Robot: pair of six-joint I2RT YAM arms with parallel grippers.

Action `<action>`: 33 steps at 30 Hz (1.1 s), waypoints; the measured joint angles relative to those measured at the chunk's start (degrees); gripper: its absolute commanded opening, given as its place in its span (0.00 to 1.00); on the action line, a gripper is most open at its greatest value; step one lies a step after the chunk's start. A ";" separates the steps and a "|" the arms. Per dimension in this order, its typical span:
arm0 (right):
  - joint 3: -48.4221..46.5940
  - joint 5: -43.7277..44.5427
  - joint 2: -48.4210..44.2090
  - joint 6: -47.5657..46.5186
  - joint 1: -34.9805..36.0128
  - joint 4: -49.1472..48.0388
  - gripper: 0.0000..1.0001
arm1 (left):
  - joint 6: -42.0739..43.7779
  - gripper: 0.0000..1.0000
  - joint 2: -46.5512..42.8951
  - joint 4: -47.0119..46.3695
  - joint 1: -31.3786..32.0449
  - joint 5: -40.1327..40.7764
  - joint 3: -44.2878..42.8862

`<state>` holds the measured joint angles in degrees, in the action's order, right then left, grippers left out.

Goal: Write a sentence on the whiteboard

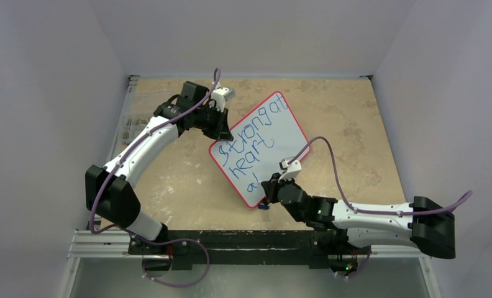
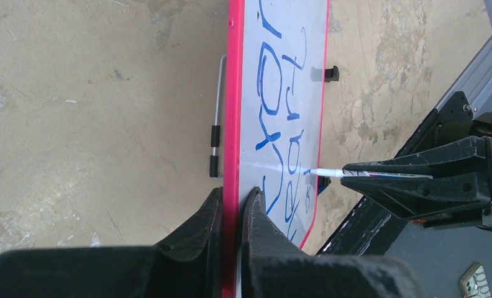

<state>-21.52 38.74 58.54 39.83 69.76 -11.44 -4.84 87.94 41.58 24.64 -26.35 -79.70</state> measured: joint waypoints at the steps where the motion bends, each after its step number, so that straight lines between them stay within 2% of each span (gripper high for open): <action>1: -0.33 0.09 0.15 -0.31 0.00 0.39 0.00 | -0.02 0.00 0.00 0.00 0.00 0.00 0.00; 13: -6.08 3.78 2.91 -6.80 -0.07 4.42 0.00 | -0.59 0.00 0.00 0.28 0.00 -0.02 -0.02; 21: -6.67 3.78 -2.38 -7.67 -0.07 6.64 0.00 | -0.59 0.00 0.00 0.37 0.00 -0.02 -0.02; 26: -6.40 4.55 -5.20 -7.72 -0.09 5.79 0.00 | -0.59 0.00 0.00 0.48 0.00 -0.02 -0.09; 33: -5.55 4.66 -1.92 -7.85 -1.44 2.84 0.00 | -0.59 0.00 0.00 0.57 0.00 0.04 -0.11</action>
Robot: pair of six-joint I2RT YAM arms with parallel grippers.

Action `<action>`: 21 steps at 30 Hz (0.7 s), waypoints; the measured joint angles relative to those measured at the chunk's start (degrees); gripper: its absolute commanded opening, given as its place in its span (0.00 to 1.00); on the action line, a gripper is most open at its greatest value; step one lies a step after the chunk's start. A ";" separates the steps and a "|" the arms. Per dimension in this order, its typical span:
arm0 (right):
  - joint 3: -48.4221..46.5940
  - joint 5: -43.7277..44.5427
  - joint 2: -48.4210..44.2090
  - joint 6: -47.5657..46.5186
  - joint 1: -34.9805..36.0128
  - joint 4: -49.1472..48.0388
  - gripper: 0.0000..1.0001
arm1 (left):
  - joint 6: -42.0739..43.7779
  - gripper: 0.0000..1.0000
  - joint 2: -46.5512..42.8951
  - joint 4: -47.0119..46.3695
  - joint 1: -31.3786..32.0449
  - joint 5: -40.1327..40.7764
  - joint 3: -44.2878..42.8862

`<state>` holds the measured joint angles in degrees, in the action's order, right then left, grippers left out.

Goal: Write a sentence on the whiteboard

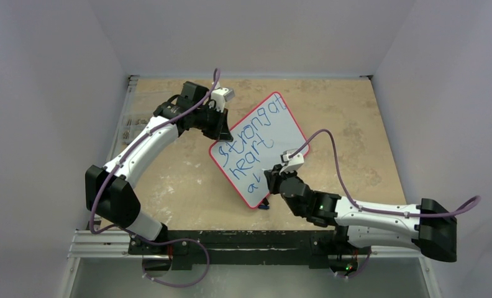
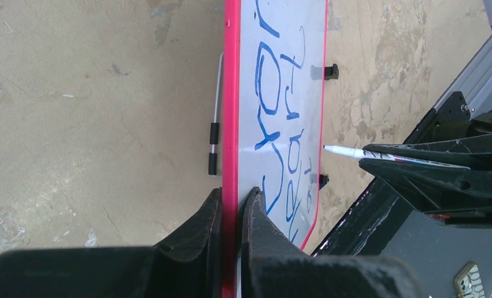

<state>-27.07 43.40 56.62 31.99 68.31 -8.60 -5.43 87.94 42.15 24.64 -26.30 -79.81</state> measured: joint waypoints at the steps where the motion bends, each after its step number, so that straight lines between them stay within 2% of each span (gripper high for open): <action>1: 0.22 -0.15 0.35 -0.04 -0.26 -0.48 0.00 | 0.00 0.00 0.02 0.02 0.00 0.04 0.00; 12: 2.67 -4.52 2.58 0.00 -4.57 -6.12 0.00 | 0.00 0.00 0.02 0.52 -0.15 0.17 -0.02; 21: 4.31 -6.51 2.99 0.13 -5.44 -8.41 0.00 | 0.04 0.00 0.17 0.79 -0.44 0.15 -0.02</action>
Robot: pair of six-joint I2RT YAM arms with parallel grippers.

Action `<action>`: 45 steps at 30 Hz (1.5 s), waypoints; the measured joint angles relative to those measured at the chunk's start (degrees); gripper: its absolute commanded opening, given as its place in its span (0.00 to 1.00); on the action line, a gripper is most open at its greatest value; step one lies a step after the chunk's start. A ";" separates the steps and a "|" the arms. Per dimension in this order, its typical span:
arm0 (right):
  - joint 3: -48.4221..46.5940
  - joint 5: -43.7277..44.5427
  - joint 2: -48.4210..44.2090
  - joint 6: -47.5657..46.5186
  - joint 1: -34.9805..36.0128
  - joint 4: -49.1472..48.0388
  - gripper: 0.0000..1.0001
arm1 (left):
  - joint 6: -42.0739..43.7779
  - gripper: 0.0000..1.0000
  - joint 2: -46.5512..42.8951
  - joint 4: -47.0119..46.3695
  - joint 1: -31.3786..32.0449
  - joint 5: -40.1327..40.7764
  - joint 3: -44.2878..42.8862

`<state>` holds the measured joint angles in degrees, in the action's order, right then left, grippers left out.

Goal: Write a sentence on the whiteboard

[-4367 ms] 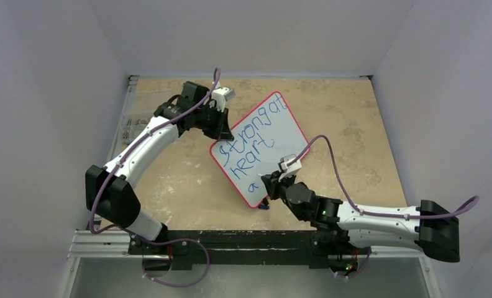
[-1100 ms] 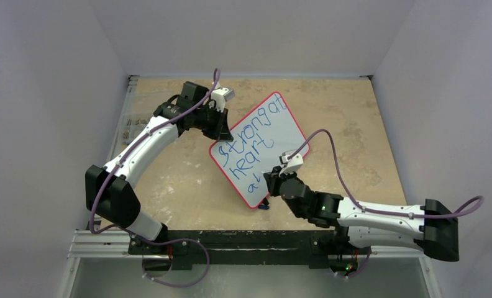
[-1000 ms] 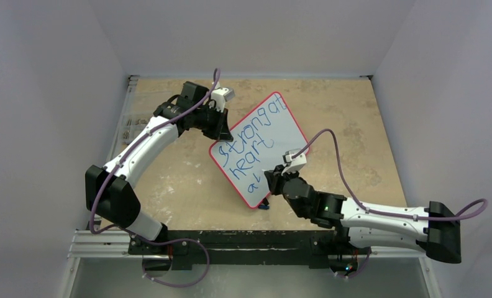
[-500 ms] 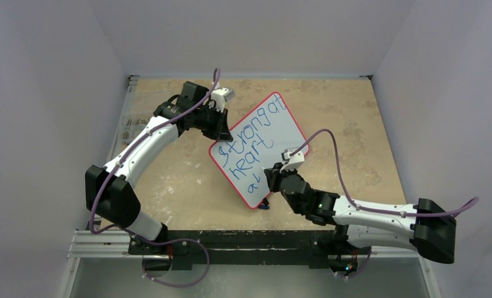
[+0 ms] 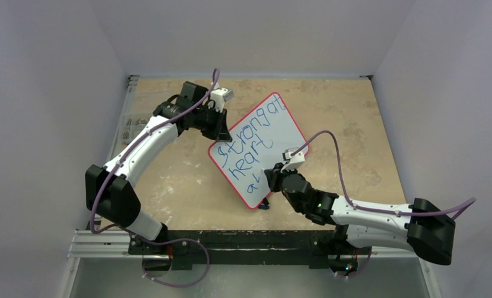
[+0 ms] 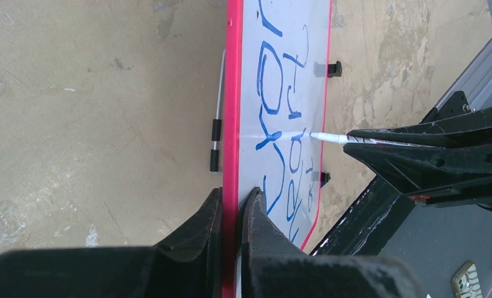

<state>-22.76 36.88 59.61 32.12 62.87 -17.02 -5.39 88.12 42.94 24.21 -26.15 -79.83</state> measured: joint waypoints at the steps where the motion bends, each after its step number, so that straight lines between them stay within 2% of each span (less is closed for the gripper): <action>1: 0.11 -0.09 0.00 0.02 0.00 -0.20 0.00 | 0.00 0.00 0.02 0.00 -0.04 -0.02 0.00; 21: 4.39 -0.42 -3.02 7.37 -0.26 0.20 0.00 | 0.07 0.00 0.28 0.57 -0.70 -0.07 0.00; 45: -0.81 -0.46 0.42 1.66 -4.39 3.30 0.00 | 0.02 0.00 0.37 1.11 -0.94 -0.17 0.00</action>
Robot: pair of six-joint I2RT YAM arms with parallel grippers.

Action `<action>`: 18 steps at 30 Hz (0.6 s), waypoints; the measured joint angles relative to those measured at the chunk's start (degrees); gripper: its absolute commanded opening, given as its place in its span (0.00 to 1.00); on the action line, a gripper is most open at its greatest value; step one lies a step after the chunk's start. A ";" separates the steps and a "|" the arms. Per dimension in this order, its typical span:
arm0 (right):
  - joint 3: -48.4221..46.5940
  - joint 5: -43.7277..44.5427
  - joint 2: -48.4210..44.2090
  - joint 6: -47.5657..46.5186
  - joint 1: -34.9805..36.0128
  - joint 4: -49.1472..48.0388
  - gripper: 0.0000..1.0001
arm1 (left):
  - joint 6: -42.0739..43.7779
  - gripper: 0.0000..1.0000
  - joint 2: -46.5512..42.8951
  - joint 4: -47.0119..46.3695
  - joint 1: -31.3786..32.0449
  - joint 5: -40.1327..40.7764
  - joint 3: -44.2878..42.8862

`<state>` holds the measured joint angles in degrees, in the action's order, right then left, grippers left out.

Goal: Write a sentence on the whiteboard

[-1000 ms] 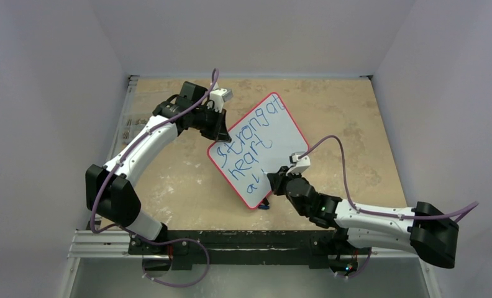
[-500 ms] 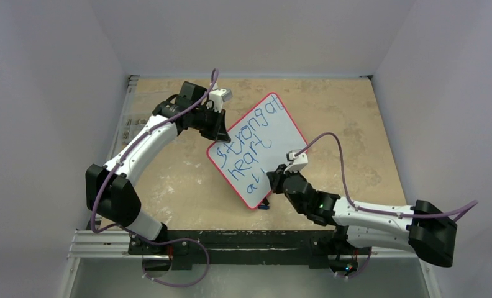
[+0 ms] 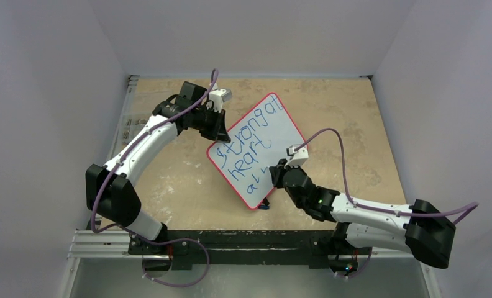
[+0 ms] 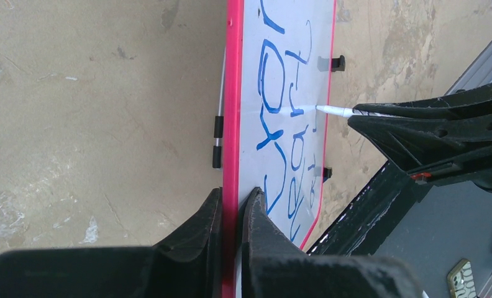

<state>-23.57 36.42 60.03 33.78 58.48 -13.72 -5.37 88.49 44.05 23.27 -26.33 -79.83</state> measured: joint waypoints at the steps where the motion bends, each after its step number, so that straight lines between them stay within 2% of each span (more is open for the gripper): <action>1: 0.00 -0.04 -0.02 0.02 0.00 0.00 0.00 | 0.00 0.00 0.00 0.02 0.00 0.02 0.00; 18: 2.27 0.20 -1.97 5.09 0.00 1.55 0.00 | 0.09 0.00 0.04 0.17 -0.02 0.04 -0.04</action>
<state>-21.30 36.62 58.06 38.87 58.48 -12.16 -5.28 88.53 44.23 23.24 -26.28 -79.88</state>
